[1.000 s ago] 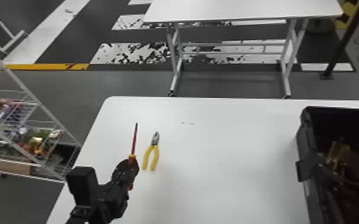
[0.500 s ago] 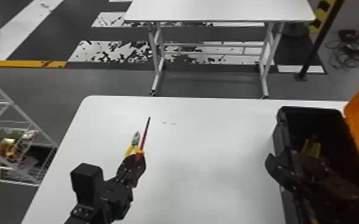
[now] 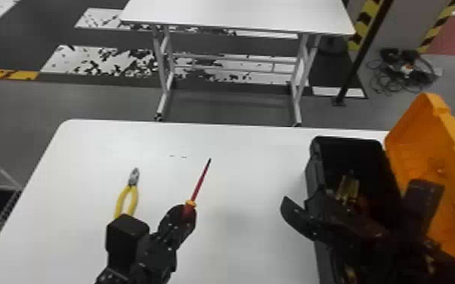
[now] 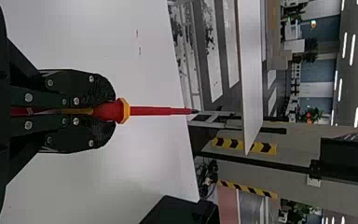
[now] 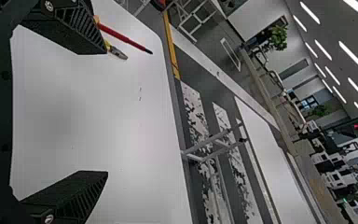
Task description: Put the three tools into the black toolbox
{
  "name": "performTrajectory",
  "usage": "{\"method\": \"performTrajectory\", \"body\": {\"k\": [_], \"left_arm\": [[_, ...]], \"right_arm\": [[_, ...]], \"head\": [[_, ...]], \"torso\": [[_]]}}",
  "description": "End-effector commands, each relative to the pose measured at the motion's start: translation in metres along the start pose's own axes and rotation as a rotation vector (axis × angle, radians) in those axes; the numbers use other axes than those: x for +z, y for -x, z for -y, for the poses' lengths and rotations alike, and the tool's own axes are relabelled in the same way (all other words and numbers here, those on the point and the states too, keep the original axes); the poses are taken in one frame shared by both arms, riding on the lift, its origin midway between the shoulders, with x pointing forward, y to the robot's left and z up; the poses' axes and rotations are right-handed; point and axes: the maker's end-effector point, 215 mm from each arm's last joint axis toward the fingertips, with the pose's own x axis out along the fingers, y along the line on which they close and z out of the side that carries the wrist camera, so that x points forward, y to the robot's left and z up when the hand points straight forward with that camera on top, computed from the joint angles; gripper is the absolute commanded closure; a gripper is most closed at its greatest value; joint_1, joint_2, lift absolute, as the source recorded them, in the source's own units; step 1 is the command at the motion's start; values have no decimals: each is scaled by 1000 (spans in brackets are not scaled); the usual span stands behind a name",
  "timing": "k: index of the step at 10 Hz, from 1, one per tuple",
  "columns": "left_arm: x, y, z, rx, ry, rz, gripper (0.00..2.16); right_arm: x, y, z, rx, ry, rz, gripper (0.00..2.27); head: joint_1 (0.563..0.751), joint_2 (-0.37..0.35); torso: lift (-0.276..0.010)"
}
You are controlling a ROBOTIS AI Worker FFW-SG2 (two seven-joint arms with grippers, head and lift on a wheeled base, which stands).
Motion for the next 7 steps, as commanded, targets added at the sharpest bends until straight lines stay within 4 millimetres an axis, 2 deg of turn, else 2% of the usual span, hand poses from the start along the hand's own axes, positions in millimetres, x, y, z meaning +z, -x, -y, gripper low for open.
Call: {"method": "performTrajectory", "body": {"k": [1, 7], "left_arm": [[-1, -5, 21, -32, -19, -8, 1713], [6, -14, 80, -124, -40, -3, 1713]], "right_arm": [[-3, -8, -11, 22, 1, -22, 76], [-24, -31, -48, 72, 24, -93, 83]], "head": [[695, -57], [695, -93]], "torso": [[-51], [-51]]}}
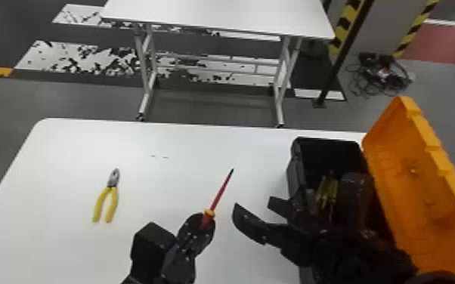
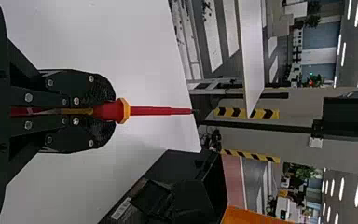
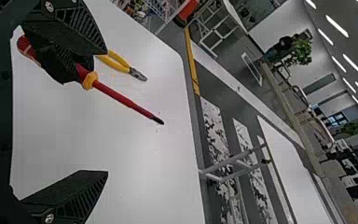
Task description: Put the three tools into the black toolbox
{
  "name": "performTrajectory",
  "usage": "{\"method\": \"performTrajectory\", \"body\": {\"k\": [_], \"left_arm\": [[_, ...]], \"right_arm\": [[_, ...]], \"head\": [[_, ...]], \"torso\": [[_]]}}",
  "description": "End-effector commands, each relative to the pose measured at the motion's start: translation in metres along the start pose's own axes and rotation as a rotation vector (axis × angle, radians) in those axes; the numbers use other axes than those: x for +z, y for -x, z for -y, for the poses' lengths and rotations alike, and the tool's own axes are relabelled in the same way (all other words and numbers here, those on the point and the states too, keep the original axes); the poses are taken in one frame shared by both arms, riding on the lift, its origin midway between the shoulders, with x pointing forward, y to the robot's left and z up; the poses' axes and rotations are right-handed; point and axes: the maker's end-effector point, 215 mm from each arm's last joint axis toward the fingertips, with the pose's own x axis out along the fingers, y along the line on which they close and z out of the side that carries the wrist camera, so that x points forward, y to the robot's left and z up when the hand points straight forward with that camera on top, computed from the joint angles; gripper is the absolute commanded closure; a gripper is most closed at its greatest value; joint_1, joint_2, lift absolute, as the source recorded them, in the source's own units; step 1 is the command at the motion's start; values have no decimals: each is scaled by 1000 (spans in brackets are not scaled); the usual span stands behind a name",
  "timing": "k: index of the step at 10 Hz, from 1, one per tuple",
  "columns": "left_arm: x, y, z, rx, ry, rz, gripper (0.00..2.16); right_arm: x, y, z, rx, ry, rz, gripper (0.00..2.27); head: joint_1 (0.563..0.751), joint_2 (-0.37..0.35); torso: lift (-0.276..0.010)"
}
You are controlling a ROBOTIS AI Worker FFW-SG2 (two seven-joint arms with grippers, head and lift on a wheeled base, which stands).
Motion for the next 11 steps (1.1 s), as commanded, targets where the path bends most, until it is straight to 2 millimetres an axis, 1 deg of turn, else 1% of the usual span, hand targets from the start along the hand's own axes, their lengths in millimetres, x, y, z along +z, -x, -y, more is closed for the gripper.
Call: {"method": "performTrajectory", "body": {"k": [1, 3, 5, 6, 7, 8, 9, 10, 11], "left_arm": [[3, -3, 16, -21, 4, 2, 1713], [7, -4, 34, -33, 4, 10, 1713], [9, -6, 61, -60, -17, 13, 1713], [7, -8, 73, -74, -28, 10, 1713], [4, -9, 77, -79, -38, 8, 1713], [3, -10, 78, -80, -39, 6, 1713], [5, -9, 76, -74, -39, 10, 1713], [7, -9, 74, -68, -42, 15, 1713], [8, -8, 73, -64, -44, 18, 1713]], "right_arm": [[-1, -8, -12, 12, 10, -4, 83], [1, -13, -20, 25, 16, -1, 90], [-1, -17, -23, 27, 22, -5, 97], [-2, -17, -24, 28, 20, -6, 103], [-3, -17, -23, 27, 19, -12, 178], [-3, -17, -23, 28, 18, -13, 572], [-5, -17, -24, 33, 13, -22, 1153], [-3, -18, -26, 36, 14, -19, 1072], [-3, -20, -27, 36, 17, -19, 694]], "head": [[695, -94], [695, -99], [695, -121], [695, -131], [695, -152], [695, -170], [695, -176], [695, -178], [695, -175]], "torso": [[-51], [-51], [-51], [-51], [-51], [-51], [-51], [-51], [-51]]}}
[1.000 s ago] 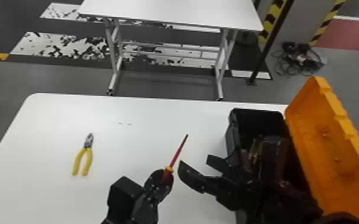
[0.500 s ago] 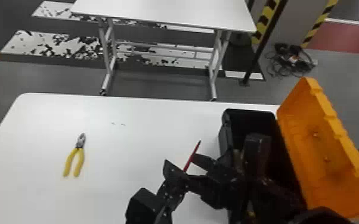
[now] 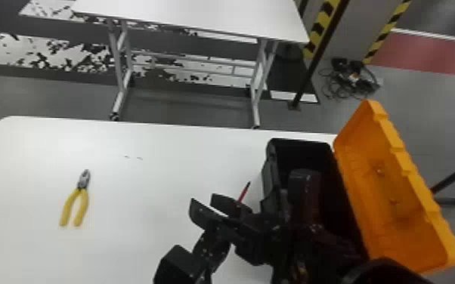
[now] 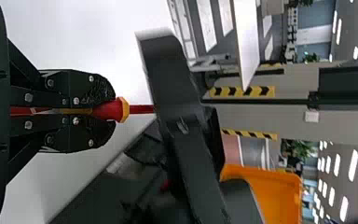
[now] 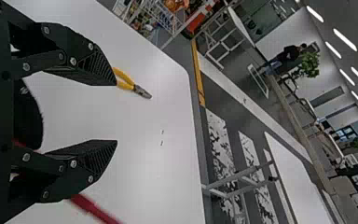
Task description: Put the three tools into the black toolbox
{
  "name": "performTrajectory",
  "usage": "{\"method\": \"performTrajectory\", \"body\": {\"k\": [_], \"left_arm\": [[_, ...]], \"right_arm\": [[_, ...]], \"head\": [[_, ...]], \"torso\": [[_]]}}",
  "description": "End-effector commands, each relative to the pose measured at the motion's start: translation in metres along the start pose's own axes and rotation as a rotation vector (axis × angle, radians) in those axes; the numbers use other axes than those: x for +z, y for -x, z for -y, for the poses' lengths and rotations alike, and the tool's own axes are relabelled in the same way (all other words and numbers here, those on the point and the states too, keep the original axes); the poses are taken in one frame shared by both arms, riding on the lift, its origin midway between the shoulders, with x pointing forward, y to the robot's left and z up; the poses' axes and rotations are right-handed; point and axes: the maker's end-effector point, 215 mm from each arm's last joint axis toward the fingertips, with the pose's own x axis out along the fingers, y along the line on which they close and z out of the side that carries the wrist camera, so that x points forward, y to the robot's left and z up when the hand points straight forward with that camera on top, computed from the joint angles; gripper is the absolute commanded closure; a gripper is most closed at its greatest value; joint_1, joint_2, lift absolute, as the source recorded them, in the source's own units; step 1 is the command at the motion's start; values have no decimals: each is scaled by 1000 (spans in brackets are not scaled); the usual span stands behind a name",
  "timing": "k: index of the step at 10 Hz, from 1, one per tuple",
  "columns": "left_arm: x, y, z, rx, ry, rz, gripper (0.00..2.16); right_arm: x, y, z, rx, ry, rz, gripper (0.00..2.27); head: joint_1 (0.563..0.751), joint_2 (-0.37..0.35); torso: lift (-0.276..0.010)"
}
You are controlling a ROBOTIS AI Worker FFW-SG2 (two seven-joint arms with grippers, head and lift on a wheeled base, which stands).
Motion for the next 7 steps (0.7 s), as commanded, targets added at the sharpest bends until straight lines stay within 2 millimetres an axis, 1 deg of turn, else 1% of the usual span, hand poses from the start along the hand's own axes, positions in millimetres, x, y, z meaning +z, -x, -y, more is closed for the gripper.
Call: {"method": "performTrajectory", "body": {"k": [1, 3, 4, 5, 7], "left_arm": [[2, 1, -2, 7, -3, 8, 1713], [3, 0, -3, 14, -2, 10, 1713], [-2, -2, -10, 43, -16, 2, 1717], [-9, -4, -25, 100, -39, -5, 1717], [1, 7, -58, 190, -52, 63, 1717]], "right_arm": [[0, -1, 1, -8, 2, 0, 512], [1, -2, 1, -9, 7, 0, 515], [1, -2, -1, -7, 8, 1, 427], [2, -2, -1, -9, 10, 3, 289], [3, -2, 3, -16, 10, 2, 289]], "head": [[695, -167], [695, -163], [695, -161], [695, -151], [695, -115]], "torso": [[-51], [-51], [-51], [-51], [-51]]}}
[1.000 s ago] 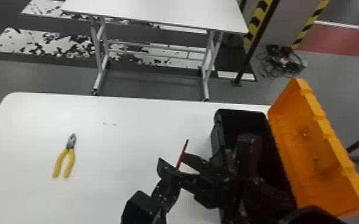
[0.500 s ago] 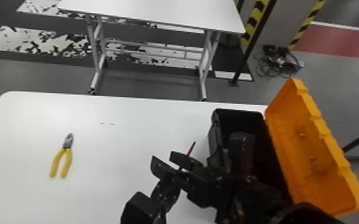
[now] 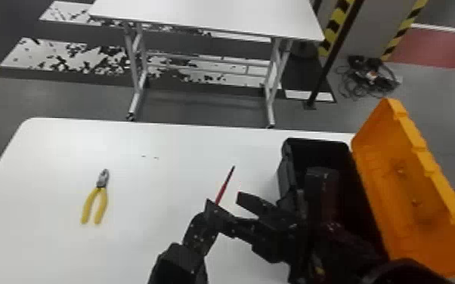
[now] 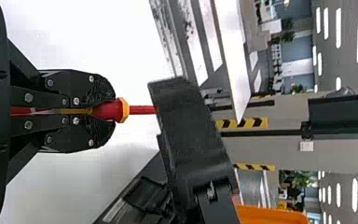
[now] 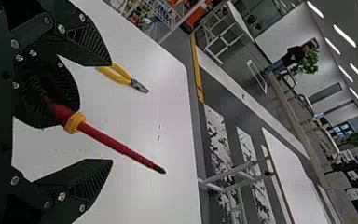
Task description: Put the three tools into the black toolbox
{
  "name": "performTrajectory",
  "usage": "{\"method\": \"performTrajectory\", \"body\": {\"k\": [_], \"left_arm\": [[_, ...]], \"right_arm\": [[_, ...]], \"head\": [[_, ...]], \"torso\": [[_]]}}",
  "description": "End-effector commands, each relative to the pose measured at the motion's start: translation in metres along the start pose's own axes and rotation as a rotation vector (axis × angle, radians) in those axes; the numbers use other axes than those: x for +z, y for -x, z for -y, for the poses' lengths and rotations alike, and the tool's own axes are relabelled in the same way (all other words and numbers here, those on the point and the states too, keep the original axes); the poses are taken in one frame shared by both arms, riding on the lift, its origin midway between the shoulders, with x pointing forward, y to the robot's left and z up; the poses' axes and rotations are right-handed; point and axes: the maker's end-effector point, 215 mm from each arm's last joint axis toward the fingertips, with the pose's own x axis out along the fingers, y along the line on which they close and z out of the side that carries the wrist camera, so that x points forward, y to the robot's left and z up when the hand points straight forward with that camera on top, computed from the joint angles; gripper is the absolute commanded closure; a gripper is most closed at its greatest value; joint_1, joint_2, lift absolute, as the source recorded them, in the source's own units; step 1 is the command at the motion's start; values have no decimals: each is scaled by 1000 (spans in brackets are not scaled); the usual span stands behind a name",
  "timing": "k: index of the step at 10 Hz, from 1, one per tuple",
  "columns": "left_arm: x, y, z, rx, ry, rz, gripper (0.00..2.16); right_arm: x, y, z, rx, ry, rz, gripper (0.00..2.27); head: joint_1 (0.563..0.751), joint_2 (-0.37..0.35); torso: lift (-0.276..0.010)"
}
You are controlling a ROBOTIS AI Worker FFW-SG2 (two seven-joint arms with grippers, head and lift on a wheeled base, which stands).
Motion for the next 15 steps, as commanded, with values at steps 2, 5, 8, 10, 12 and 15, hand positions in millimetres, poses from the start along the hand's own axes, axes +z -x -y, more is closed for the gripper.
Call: {"method": "performTrajectory", "body": {"k": [2, 5, 8, 10, 12, 15], "left_arm": [[13, 9, -18, 29, 26, 54, 1717], [20, 12, -1, -10, 47, 73, 1717], [15, 12, 13, -38, 43, 65, 1717], [12, 13, 19, -50, 42, 59, 1717], [13, 8, 17, -52, 40, 59, 1717], [12, 3, 14, -54, 40, 54, 1717]], "right_arm": [[3, -4, 4, -4, 5, 1, 289], [3, -9, 6, -7, 4, -1, 286], [12, -19, 6, -10, 13, 9, 262], [20, -24, 9, -19, 24, 15, 1885], [11, -26, 13, -49, 42, -19, 2243], [11, -25, 16, -54, 44, -20, 2243]], "head": [[695, -70], [695, -65], [695, -88], [695, -89], [695, -96], [695, -100]], "torso": [[-51], [-51], [-51], [-51], [-51], [-51]]}}
